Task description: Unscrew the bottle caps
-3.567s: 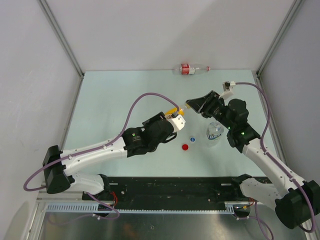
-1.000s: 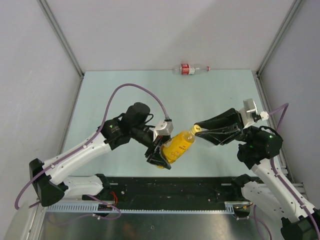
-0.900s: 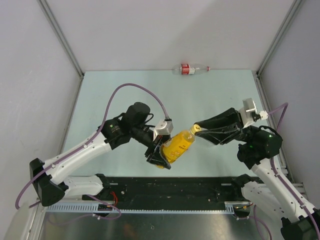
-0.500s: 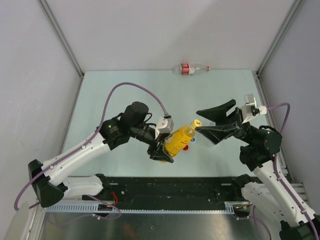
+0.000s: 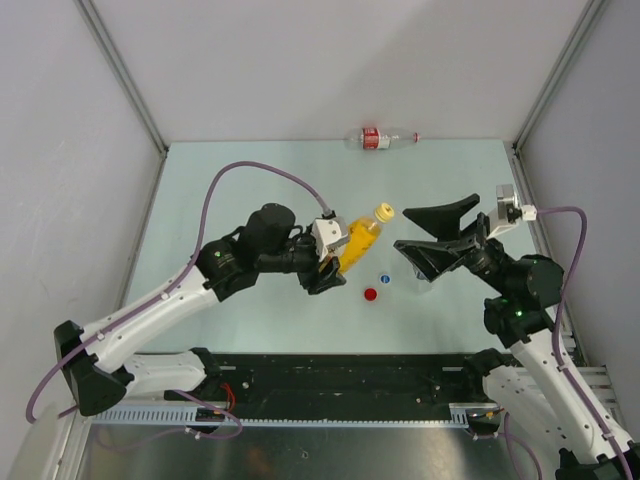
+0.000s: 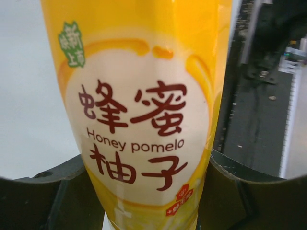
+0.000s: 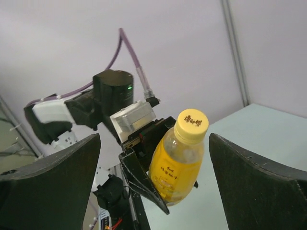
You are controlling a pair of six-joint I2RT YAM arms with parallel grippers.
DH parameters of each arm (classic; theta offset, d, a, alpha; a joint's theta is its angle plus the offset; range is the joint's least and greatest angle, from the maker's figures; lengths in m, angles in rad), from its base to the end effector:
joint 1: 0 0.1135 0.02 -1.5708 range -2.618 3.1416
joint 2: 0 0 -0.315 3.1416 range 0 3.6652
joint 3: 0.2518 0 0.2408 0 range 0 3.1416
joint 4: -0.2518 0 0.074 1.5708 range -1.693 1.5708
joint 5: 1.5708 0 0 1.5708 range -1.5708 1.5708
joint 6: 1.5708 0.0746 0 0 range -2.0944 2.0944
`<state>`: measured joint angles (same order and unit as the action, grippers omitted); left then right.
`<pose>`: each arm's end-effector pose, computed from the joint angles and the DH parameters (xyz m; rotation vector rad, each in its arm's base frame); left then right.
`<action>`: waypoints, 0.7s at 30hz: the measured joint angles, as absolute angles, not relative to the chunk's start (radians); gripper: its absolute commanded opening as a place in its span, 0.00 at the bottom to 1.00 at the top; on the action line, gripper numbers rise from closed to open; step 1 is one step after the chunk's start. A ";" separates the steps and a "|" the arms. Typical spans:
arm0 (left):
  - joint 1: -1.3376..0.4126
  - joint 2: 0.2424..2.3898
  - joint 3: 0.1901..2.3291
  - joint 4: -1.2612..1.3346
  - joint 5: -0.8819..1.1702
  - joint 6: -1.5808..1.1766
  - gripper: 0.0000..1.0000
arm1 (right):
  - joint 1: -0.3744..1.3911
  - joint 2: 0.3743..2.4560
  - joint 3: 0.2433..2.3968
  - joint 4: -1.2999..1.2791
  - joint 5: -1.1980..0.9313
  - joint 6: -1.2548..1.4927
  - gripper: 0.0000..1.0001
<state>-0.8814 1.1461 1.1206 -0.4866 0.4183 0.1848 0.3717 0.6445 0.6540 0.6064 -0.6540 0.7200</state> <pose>0.1349 -0.2113 0.3849 1.3120 1.7023 -0.8514 0.0856 0.0821 0.4419 -0.4684 1.0893 1.2826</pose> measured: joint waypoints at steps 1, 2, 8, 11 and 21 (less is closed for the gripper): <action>-0.882 1.147 1.121 -0.487 0.370 0.185 0.25 | 0.370 0.643 0.654 0.590 -0.635 0.720 0.98; -0.884 1.150 1.121 -0.487 0.329 0.184 0.25 | 0.368 0.643 0.654 0.572 -0.615 0.720 0.98; -0.905 1.186 1.121 -0.490 0.073 0.184 0.24 | 0.358 0.687 0.670 0.412 -0.508 0.714 0.98; -0.935 1.206 1.121 -0.498 -0.039 0.184 0.24 | 0.356 0.736 0.698 0.325 -0.469 0.714 0.97; -1.056 1.338 1.121 -0.549 -0.452 0.199 0.24 | 0.349 0.867 0.715 0.192 -0.442 0.729 0.90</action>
<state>-1.0565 1.3380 1.1210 -0.5488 -0.4519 0.1986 0.3492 0.8673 0.7151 0.1925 -0.4416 0.7288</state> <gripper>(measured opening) 0.637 0.919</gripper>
